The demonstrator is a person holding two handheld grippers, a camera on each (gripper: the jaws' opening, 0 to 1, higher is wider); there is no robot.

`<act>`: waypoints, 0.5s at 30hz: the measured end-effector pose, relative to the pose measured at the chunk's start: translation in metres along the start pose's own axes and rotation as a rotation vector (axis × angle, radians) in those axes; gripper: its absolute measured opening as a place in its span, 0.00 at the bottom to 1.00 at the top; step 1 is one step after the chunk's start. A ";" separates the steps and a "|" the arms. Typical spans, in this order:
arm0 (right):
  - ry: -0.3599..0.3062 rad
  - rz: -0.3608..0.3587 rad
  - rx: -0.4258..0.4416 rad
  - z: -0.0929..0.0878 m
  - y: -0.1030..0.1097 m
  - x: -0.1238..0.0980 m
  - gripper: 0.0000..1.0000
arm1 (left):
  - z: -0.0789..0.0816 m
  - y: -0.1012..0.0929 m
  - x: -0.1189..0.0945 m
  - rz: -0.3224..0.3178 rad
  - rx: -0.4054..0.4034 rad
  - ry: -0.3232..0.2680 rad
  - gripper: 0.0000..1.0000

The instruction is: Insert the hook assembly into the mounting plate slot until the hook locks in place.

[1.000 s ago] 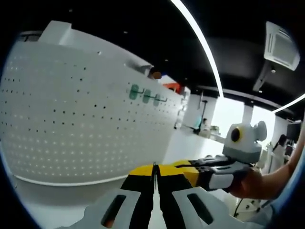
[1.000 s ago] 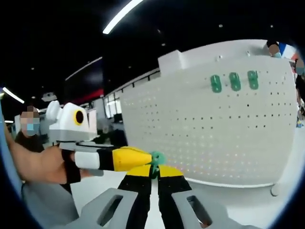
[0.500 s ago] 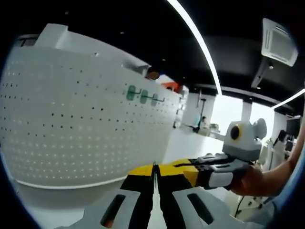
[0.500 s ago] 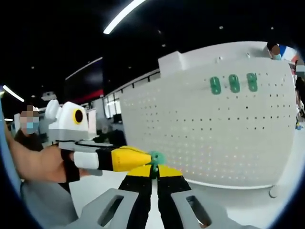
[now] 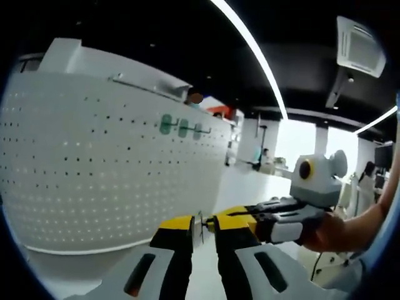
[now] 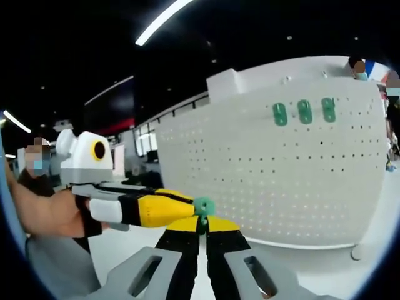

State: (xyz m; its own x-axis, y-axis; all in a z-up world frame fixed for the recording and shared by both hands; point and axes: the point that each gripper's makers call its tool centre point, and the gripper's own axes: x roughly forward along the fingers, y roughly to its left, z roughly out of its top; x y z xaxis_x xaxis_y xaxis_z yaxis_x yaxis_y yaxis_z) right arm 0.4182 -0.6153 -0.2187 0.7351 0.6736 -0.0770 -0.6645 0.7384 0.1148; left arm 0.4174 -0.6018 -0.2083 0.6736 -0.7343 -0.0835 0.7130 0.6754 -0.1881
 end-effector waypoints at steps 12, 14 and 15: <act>-0.007 -0.018 -0.004 0.002 -0.006 -0.004 0.01 | 0.006 -0.004 -0.001 -0.013 0.029 -0.014 0.34; -0.011 -0.020 0.004 0.003 -0.007 -0.004 0.01 | 0.006 -0.004 -0.002 -0.011 0.034 -0.013 0.37; -0.011 -0.022 0.003 0.003 -0.008 -0.004 0.01 | 0.006 -0.004 -0.002 -0.012 0.039 -0.010 0.39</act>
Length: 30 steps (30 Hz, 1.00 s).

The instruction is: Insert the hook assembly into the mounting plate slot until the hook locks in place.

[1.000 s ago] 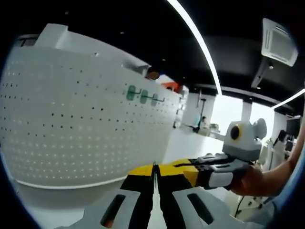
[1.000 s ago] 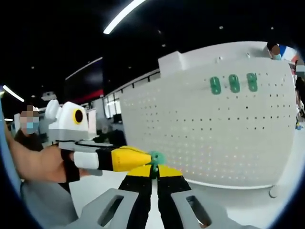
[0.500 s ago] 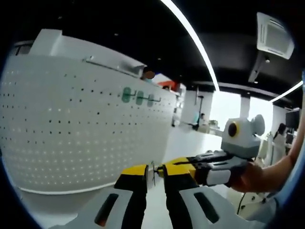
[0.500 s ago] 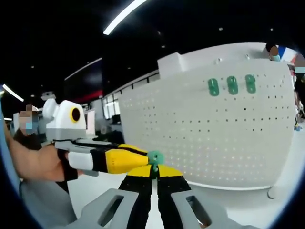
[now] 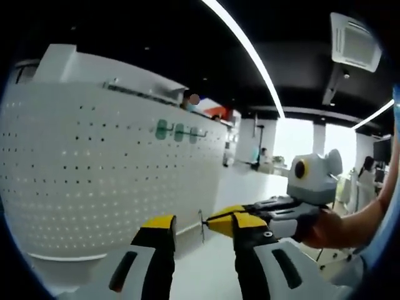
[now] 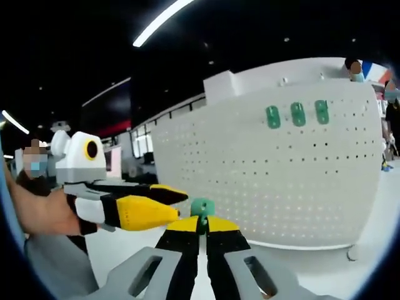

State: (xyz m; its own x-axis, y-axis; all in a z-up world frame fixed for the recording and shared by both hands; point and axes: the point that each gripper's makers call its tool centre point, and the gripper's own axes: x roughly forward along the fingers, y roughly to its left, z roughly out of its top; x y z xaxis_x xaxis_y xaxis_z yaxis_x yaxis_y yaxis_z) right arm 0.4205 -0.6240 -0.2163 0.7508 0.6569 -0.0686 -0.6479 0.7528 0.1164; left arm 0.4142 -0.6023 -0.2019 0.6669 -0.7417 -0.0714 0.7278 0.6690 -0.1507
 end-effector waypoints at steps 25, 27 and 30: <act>-0.035 -0.057 -0.030 0.018 -0.022 -0.014 0.01 | 0.000 0.000 -0.024 -0.039 0.137 0.037 0.68; -0.041 -0.070 -0.035 0.021 -0.026 -0.016 0.01 | 0.000 0.001 -0.028 -0.037 0.148 0.038 0.69; -0.052 -0.093 -0.047 0.027 -0.034 -0.021 0.01 | 0.001 0.004 -0.032 -0.029 0.175 0.037 0.70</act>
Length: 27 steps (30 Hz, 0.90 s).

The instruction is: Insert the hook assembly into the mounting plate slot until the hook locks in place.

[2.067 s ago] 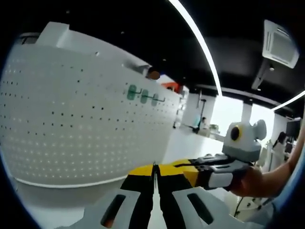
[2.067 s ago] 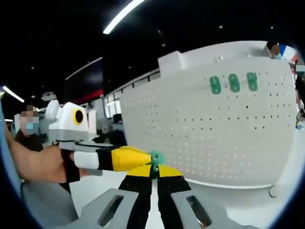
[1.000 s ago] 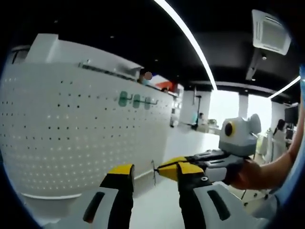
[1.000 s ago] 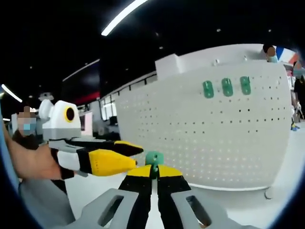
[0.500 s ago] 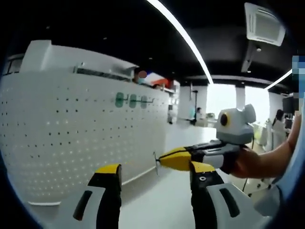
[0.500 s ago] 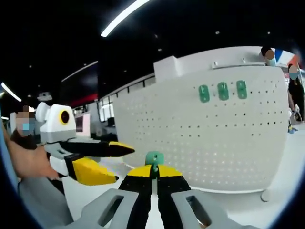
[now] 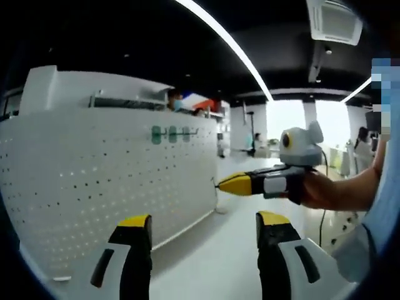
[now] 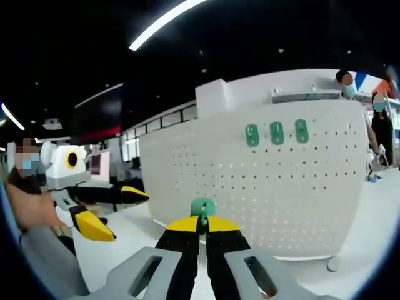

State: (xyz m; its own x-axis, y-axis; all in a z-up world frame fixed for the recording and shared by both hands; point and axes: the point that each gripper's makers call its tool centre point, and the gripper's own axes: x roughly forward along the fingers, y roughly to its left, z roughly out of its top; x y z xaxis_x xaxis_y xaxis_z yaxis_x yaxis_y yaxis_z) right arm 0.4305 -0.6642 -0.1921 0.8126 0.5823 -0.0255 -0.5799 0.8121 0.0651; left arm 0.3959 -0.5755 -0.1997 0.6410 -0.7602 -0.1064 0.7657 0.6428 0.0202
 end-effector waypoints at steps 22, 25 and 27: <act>-0.104 -0.180 -0.083 0.055 -0.069 -0.020 0.01 | -0.003 0.035 -0.041 0.095 0.089 0.018 0.71; -0.119 -0.216 -0.121 0.066 -0.077 -0.022 0.01 | -0.001 0.040 -0.044 0.114 0.100 0.016 0.70; -0.138 -0.230 -0.134 0.075 -0.081 -0.023 0.01 | -0.001 0.042 -0.046 0.119 0.096 0.013 0.71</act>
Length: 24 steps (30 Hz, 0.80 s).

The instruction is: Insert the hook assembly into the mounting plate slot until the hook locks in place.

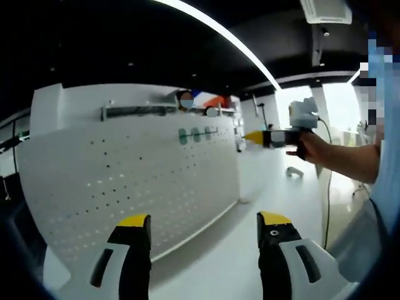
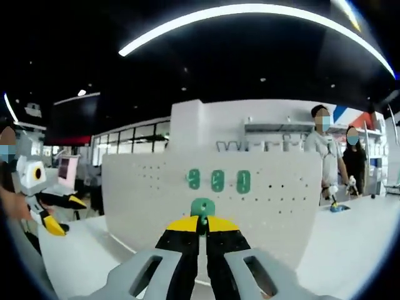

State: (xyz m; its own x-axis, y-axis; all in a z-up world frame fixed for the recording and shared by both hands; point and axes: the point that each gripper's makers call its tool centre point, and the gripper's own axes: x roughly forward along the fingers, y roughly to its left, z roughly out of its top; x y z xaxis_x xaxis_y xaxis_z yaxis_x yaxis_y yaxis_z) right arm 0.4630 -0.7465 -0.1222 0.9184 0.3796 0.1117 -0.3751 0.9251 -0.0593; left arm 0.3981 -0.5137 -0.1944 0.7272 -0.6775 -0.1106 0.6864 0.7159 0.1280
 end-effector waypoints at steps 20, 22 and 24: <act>-0.078 -0.132 -0.130 0.039 -0.043 0.018 0.01 | -0.003 0.009 -0.007 0.035 0.007 0.012 0.71; -0.080 -0.148 -0.148 0.039 -0.049 0.021 0.01 | -0.003 0.010 -0.008 0.037 0.008 0.014 0.71; -0.085 -0.157 -0.138 0.040 -0.055 0.026 0.01 | -0.003 0.011 -0.008 0.038 0.008 0.014 0.71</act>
State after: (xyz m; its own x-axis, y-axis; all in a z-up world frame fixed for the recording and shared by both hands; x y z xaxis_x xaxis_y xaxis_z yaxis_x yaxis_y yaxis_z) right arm 0.5029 -0.7872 -0.0765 0.9481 0.2359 0.2134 -0.2020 0.9647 -0.1692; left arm 0.3994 -0.5000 -0.1956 0.7526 -0.6475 -0.1195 0.6585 0.7394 0.1405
